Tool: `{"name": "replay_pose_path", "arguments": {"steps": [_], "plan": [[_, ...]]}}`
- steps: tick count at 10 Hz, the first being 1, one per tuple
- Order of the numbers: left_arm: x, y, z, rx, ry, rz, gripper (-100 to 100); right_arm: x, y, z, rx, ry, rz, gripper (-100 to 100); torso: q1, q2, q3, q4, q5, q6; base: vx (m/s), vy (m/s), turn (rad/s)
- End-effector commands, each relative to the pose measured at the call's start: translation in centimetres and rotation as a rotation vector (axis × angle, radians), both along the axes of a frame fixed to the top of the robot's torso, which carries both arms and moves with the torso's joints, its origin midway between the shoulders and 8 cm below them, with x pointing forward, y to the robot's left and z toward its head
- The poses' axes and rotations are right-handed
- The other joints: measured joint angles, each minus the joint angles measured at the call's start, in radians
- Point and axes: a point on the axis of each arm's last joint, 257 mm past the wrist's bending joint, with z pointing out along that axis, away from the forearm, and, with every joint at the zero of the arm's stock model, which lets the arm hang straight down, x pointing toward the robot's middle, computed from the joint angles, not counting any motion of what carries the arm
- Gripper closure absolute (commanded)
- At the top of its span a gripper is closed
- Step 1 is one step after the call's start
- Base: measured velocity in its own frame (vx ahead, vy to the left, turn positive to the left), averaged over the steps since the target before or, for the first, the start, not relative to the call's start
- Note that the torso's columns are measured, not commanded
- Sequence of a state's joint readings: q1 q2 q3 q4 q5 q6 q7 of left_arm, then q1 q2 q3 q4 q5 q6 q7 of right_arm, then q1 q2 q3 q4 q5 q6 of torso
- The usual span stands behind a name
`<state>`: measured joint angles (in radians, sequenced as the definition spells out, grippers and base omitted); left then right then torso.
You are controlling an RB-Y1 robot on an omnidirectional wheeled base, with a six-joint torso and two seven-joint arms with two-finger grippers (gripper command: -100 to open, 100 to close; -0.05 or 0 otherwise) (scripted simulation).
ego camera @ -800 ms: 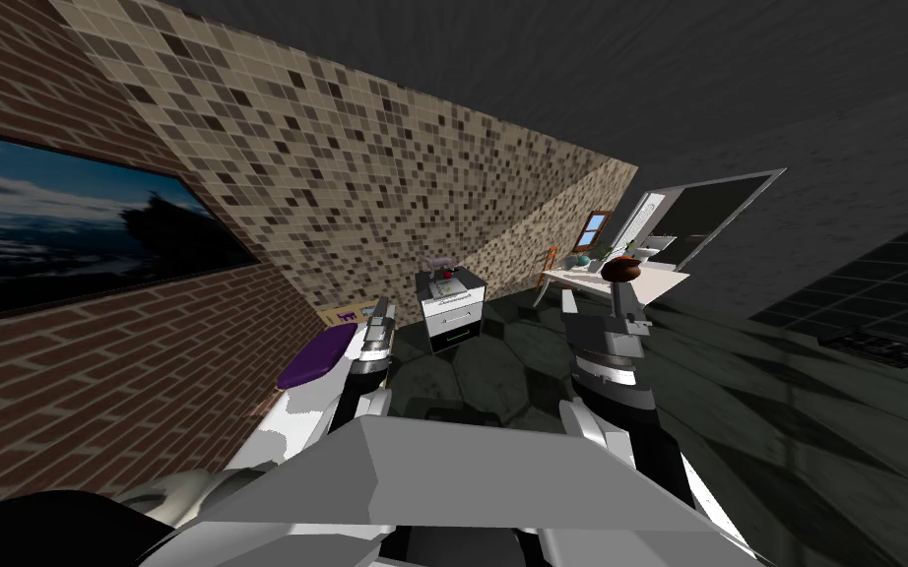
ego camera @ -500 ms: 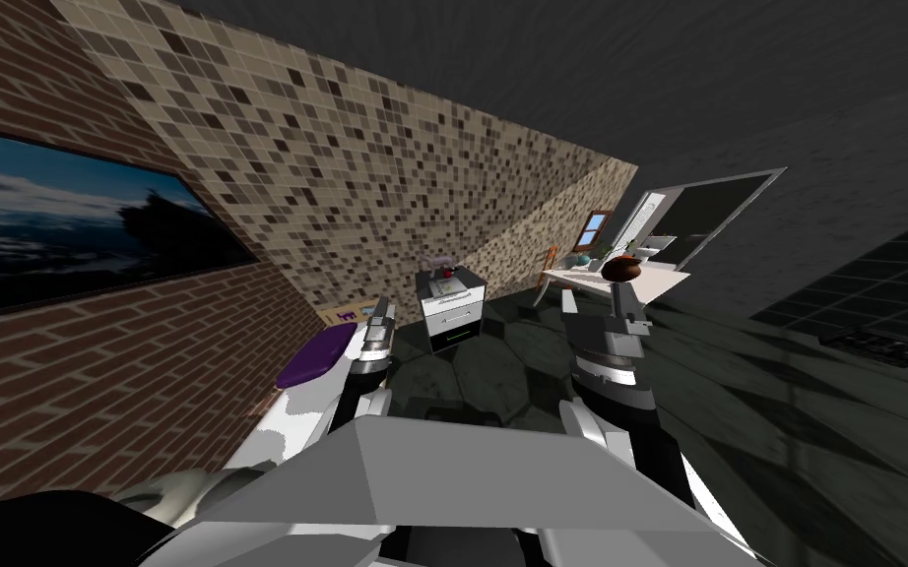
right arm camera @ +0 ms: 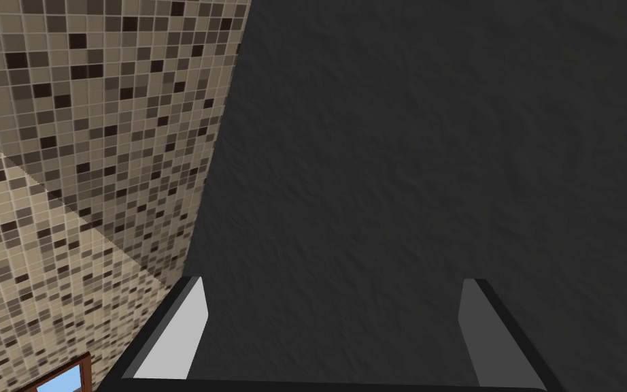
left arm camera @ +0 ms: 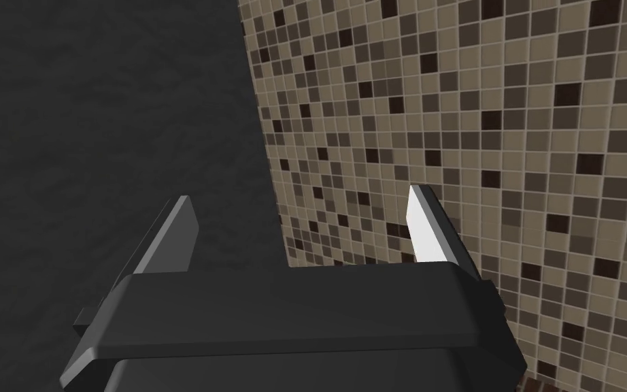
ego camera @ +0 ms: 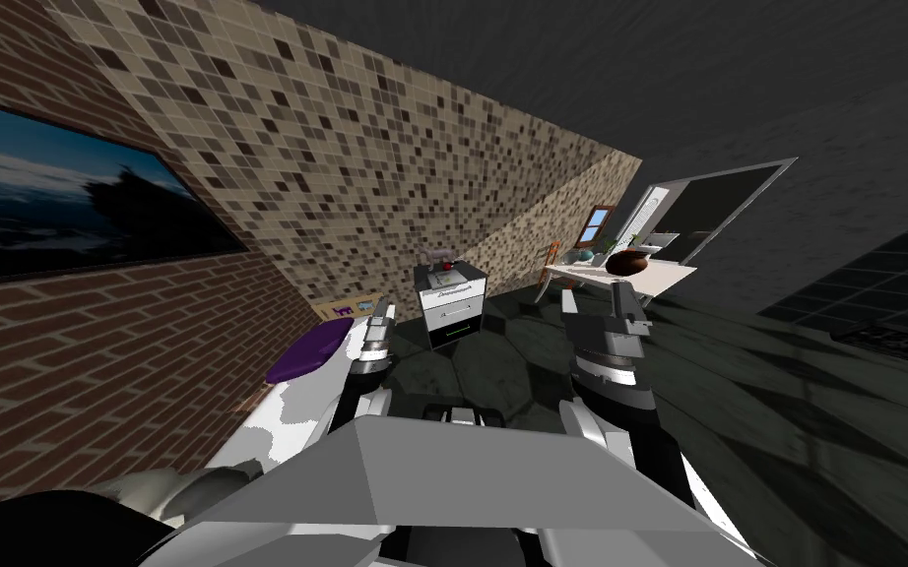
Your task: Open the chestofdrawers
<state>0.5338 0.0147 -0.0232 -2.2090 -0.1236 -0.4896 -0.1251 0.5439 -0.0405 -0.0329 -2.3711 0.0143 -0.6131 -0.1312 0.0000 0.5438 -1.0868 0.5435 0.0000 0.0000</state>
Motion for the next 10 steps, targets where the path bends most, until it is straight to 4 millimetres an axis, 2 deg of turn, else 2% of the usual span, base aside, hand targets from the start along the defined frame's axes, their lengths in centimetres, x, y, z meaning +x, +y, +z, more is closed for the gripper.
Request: {"name": "replay_pose_path", "arguments": {"steps": [1,2,4,5,10], "plan": [[0.0,0.0,0.0,0.0,0.0,0.0,0,0.0,0.0,0.0,0.0,0.0,0.0,0,0.0,0.074,-0.148,0.074,0.0,0.0,0.0,0.0,0.0],[0.3,-0.2,-0.7,0.033,0.017,-0.02,-100,0.0,0.0,0.0,0.0,0.0,0.0,0,0.0,0.148,-0.295,0.148,0.0,0.0,0.039,-0.021,0.017],[0.6,-0.1,-1.7,0.055,0.037,-0.034,-100,0.0,0.0,0.0,0.0,0.001,0.0,0,-0.001,0.188,-0.386,0.189,0.0,0.0,0.083,-0.039,0.023],[1.0,0.2,-2.9,0.067,0.059,-0.042,-100,0.0,0.0,0.0,0.0,0.001,0.0,0,-0.001,0.19,-0.39,0.192,0.0,0.0,0.156,-0.081,0.044],[2.1,1.7,-6.3,0.062,0.116,-0.041,-100,0.0,0.0,0.0,0.0,0.001,0.0,0,0.001,0.196,-0.388,0.195,0.0,0.0,0.154,-0.069,0.037]]}}
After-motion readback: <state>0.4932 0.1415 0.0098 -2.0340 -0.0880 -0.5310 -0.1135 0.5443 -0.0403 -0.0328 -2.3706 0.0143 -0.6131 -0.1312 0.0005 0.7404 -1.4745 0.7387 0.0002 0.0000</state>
